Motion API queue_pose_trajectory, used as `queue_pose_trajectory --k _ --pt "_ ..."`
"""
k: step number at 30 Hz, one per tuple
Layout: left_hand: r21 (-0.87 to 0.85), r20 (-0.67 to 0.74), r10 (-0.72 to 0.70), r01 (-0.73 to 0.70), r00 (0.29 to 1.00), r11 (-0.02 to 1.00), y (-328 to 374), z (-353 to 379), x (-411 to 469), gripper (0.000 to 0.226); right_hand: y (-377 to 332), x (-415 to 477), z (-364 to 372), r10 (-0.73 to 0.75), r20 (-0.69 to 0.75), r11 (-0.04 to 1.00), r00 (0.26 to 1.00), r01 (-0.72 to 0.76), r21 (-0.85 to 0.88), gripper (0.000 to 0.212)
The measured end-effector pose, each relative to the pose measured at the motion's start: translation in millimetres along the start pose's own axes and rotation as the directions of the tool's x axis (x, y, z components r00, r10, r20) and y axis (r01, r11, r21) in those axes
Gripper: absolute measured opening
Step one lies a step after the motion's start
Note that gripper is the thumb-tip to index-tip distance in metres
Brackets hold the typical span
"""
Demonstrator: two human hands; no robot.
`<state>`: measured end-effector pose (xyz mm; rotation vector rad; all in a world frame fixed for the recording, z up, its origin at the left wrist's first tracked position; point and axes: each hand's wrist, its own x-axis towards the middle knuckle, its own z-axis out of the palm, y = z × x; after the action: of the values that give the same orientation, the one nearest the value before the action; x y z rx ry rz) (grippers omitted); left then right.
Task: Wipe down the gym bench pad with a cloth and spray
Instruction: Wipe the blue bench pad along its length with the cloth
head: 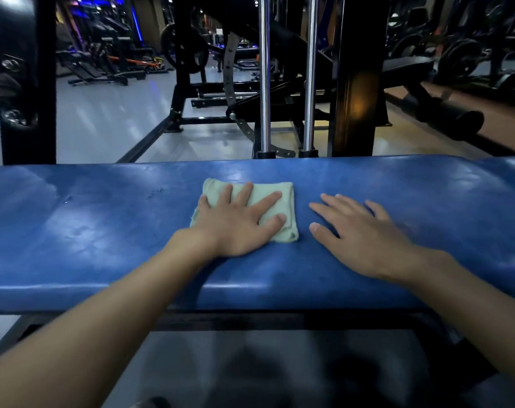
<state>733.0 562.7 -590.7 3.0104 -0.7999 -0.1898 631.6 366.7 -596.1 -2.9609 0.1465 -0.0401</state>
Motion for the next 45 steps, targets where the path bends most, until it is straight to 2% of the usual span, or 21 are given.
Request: queue_pose_trajectory --k 6,11,15,19,23,27,29,31,36,41,45 --pt "-0.022 0.016 -0.091 0.092 0.996 0.996 -23.5 -18.0 101.3 0.064 0.3 -0.4 1.9 -0.006 -0.019 1.0 1.0 0.006 -0.01 0.059" --pt "-0.015 0.002 -0.116 0.116 0.993 0.993 -27.0 -20.6 124.8 0.065 0.4 -0.5 1.4 -0.01 -0.024 1.0 1.0 0.01 0.0 0.059" --pt "-0.019 0.018 -0.084 0.085 0.996 0.996 -21.7 -14.3 89.1 0.062 1.3 -0.9 1.3 -0.012 -0.016 1.0 1.0 0.013 0.018 0.059" --pt "0.019 -0.068 -0.009 0.01 0.998 1.0 -8.3 2.1 10.9 0.06 1.7 -0.8 0.8 -0.014 -0.018 0.999 1.0 0.015 0.031 0.06" --pt "0.028 -0.074 0.013 -0.011 0.997 1.0 4.2 13.8 -64.2 0.074 0.6 0.2 -2.6 -0.002 0.008 0.999 1.0 0.002 0.045 0.059" --pt "0.021 -0.086 0.008 -0.007 0.996 1.0 4.9 14.6 -73.5 0.078 -3.8 8.7 -10.2 0.019 -0.009 0.999 1.0 -0.019 0.043 0.054" --pt "0.01 -0.087 0.01 -0.009 0.996 1.0 2.3 13.0 -61.9 0.079 -9.5 15.8 -10.6 0.005 -0.053 0.996 0.999 0.0 0.085 0.051" --pt "0.003 -0.073 -0.001 0.001 0.997 1.0 -3.3 9.9 -43.4 0.075 -16.3 21.7 -6.2 -0.009 -0.037 0.992 0.999 0.014 0.122 0.053" --pt "-0.015 -0.038 -0.052 0.051 0.998 0.999 -24.8 -3.3 33.7 0.058 -16.8 25.1 6.7 -0.037 0.011 0.998 0.999 0.036 0.042 0.055" --pt "-0.039 -0.001 -0.124 0.124 0.992 0.991 -44.9 -18.6 110.9 0.061 -17.1 24.8 6.4 -0.038 -0.001 0.999 0.999 0.038 0.035 0.055" --pt "-0.044 0.002 -0.145 0.145 0.989 0.988 -47.0 -22.5 128.4 0.064 -16.1 24.6 6.8 -0.038 -0.008 0.999 0.999 0.039 0.037 0.056"
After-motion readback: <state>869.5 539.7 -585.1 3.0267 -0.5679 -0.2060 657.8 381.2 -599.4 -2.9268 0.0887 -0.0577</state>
